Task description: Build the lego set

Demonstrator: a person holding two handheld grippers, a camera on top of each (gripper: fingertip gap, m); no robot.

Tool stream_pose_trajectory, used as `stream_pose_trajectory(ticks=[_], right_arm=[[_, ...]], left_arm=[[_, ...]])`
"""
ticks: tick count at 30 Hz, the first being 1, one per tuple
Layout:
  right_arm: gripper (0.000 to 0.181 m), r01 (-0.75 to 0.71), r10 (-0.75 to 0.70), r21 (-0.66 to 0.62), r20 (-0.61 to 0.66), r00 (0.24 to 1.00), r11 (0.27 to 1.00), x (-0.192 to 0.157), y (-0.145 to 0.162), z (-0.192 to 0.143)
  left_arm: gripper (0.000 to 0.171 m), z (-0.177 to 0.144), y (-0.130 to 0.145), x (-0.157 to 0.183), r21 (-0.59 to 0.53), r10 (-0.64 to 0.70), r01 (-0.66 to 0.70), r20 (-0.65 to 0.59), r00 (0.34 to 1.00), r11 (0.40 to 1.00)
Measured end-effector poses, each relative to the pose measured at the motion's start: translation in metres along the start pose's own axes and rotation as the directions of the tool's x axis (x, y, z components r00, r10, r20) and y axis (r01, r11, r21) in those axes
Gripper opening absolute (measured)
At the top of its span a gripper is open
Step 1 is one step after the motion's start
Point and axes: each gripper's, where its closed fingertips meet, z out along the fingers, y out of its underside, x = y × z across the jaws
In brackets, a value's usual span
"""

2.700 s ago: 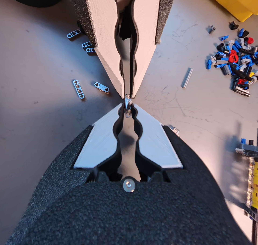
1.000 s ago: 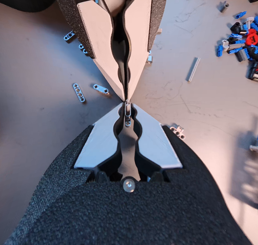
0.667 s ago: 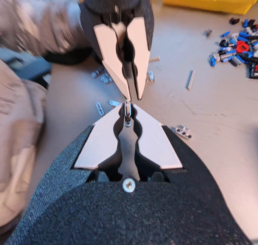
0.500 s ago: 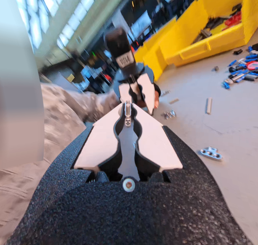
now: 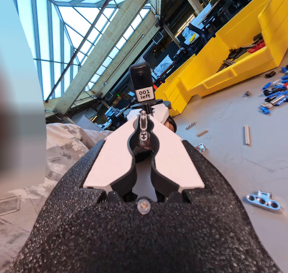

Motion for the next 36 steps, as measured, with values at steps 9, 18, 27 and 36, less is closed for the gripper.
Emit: stream_pose_trajectory(ticks=[9, 18, 27, 36], right_arm=[[0.004, 0.135, -0.127, 0.086, -0.09, 0.988, 0.987, 0.006, -0.003, 0.007], [0.019, 0.14, -0.128, 0.125, -0.096, 0.987, 0.982, 0.005, -0.012, 0.004], [0.02, 0.407, -0.406, -0.031, -0.188, 0.894, 0.913, 0.003, -0.024, -0.027], [0.023, 0.676, -0.788, -0.43, -0.166, 0.593, 0.599, 0.022, 0.023, -0.016]], left_arm=[[0.017, 0.004, 0.006, 0.0, 0.009, -0.095, 0.096, -0.041, 0.995, 0.995], [0.006, -0.004, 0.002, 0.0, -0.005, -0.085, 0.085, -0.049, 0.995, 0.996], [0.006, -0.014, 0.009, -0.014, -0.048, -0.189, 0.188, -0.019, 0.982, 0.981], [0.006, -0.012, 0.021, -0.015, -0.117, -0.202, 0.2, -0.006, 0.979, 0.973]])
